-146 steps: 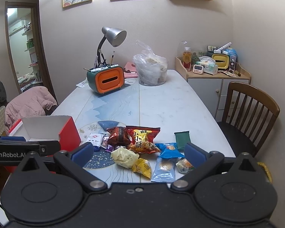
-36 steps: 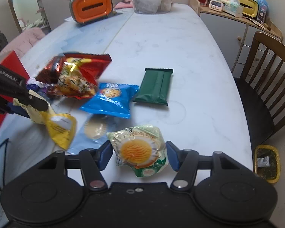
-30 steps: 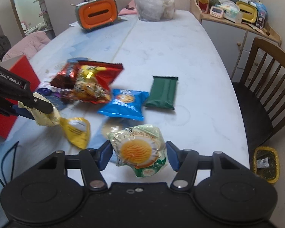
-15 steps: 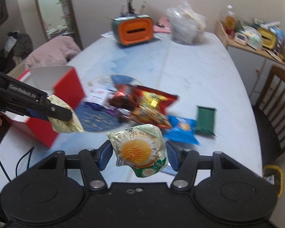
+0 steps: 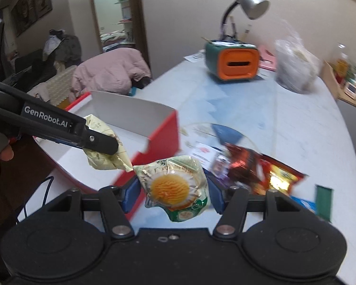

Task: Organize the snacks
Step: 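Carry both snacks into the white box and open both grippers to drop them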

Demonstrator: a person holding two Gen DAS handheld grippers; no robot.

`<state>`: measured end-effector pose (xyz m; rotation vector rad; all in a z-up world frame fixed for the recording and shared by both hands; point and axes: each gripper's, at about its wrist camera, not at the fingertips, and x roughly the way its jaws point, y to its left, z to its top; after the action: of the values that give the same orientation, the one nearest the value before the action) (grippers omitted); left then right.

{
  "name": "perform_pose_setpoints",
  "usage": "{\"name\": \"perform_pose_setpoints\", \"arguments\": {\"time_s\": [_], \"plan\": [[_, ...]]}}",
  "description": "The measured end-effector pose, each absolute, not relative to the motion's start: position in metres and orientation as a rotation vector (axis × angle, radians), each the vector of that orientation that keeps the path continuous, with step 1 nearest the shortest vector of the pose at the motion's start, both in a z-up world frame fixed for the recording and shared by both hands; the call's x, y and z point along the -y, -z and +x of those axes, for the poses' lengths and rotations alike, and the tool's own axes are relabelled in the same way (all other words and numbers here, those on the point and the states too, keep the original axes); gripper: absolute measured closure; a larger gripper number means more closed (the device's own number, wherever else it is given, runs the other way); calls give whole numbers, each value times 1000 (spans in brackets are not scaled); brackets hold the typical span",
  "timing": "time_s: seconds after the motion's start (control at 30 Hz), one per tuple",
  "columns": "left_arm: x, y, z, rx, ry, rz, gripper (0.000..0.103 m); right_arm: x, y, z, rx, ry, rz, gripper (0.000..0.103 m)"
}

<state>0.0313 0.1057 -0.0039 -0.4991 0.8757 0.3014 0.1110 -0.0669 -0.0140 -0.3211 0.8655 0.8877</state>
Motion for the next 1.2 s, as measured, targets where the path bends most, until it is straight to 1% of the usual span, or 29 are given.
{"name": "perform_pose_setpoints", "arguments": {"time_s": [0.3, 0.63, 1.0, 1.2], "plan": [[-167, 16, 8, -885, -403, -487, 59, -13, 32, 98, -888, -964, -356, 44], [-216, 43, 4, -946, -463, -442, 59, -70, 61, 91, -949, -985, -420, 43], [-233, 81, 16, -1058, -446, -383, 59, -101, 89, 85, -998, -974, -495, 42], [-234, 91, 18, -1090, -441, -368, 58, -104, 95, 82, -1005, -958, -513, 38]]}}
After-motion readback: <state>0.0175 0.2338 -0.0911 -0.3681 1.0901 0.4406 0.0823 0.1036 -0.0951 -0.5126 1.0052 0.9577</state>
